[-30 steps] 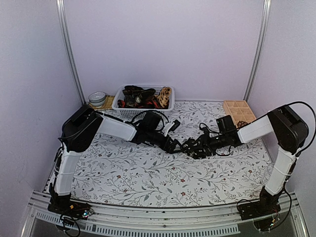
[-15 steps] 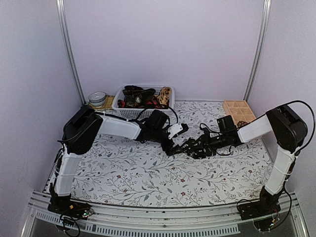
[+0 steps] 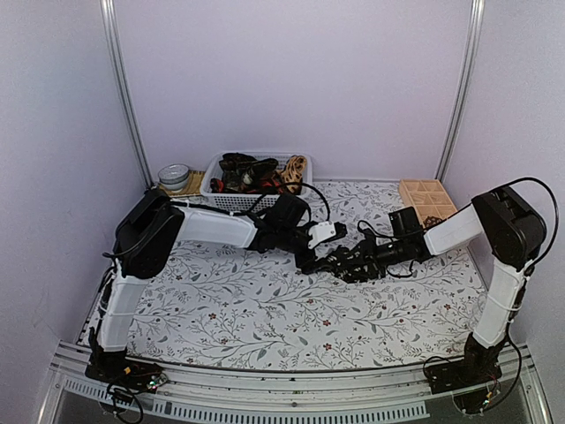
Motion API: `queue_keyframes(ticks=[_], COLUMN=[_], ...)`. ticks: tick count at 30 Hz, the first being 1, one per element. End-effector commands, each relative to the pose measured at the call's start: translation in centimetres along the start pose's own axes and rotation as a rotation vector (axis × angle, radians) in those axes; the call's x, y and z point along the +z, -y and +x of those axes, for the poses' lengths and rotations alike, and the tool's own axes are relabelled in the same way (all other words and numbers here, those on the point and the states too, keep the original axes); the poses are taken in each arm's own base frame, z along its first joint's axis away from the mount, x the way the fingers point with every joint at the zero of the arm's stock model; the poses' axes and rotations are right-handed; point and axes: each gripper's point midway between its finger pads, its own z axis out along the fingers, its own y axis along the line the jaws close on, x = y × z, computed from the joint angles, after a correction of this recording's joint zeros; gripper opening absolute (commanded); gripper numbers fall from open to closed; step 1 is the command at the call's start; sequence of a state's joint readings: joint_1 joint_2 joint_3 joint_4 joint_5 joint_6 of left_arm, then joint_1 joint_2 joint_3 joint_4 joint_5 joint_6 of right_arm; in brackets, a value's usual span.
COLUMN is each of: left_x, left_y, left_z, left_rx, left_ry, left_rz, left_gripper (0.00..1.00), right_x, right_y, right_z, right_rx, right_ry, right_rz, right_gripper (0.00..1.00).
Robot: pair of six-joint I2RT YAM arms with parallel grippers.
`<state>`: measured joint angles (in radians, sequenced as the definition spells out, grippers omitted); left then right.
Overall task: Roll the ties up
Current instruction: Roll the tie at the center of the board.
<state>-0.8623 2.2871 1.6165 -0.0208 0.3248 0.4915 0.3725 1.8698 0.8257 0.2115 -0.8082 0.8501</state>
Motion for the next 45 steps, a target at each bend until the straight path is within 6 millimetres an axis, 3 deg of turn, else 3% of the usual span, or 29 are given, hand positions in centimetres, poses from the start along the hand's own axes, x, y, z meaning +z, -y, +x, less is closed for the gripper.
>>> queue_keyframes(ticks=[1, 7, 13, 17, 20, 22, 29, 35, 38, 45], left_x=[1.2, 1.6, 2.5, 2.9, 3.0, 3.1, 2.8, 3.0, 3.1, 3.5], left_y=[2.1, 2.4, 2.4, 2.1, 2.0, 1.9, 1.9, 1.9, 1.8, 2.6], left_z=[0.3, 0.7, 1.3, 2.0, 2.2, 2.3, 2.6, 1.9, 1.5, 0.5], left_rx=[0.058, 0.09, 0.134, 0.155, 0.164, 0.167, 0.178, 0.166, 0.161, 0.159], left_ry=[-0.007, -0.022, -0.065, -0.097, -0.104, -0.106, -0.111, -0.086, -0.076, -0.065], left_rz=[0.053, 0.045, 0.025, 0.0, -0.011, -0.02, -0.03, -0.036, -0.041, -0.038], left_gripper=[0.85, 0.84, 0.75, 0.69, 0.55, 0.53, 0.56, 0.46, 0.32, 0.32], right_x=[0.9, 1.1, 1.5, 1.5, 1.5, 1.4, 1.3, 1.3, 1.3, 1.3], right_y=[2.1, 2.8, 3.6, 3.9, 4.0, 4.1, 4.2, 4.3, 4.4, 4.5], right_z=[-0.1, -0.2, -0.2, -0.3, -0.4, -0.5, -0.6, -0.7, -0.8, -0.8], right_rx=[0.059, 0.084, 0.106, 0.114, 0.119, 0.121, 0.128, 0.132, 0.134, 0.137], right_ry=[-0.018, -0.026, -0.033, -0.031, -0.028, -0.025, -0.019, -0.013, -0.011, -0.008], right_rz=[0.022, 0.018, 0.018, 0.019, 0.022, 0.025, 0.03, 0.034, 0.034, 0.036], right_gripper=[0.43, 0.43, 0.43, 0.43, 0.43, 0.44, 0.5, 0.53, 0.54, 0.54])
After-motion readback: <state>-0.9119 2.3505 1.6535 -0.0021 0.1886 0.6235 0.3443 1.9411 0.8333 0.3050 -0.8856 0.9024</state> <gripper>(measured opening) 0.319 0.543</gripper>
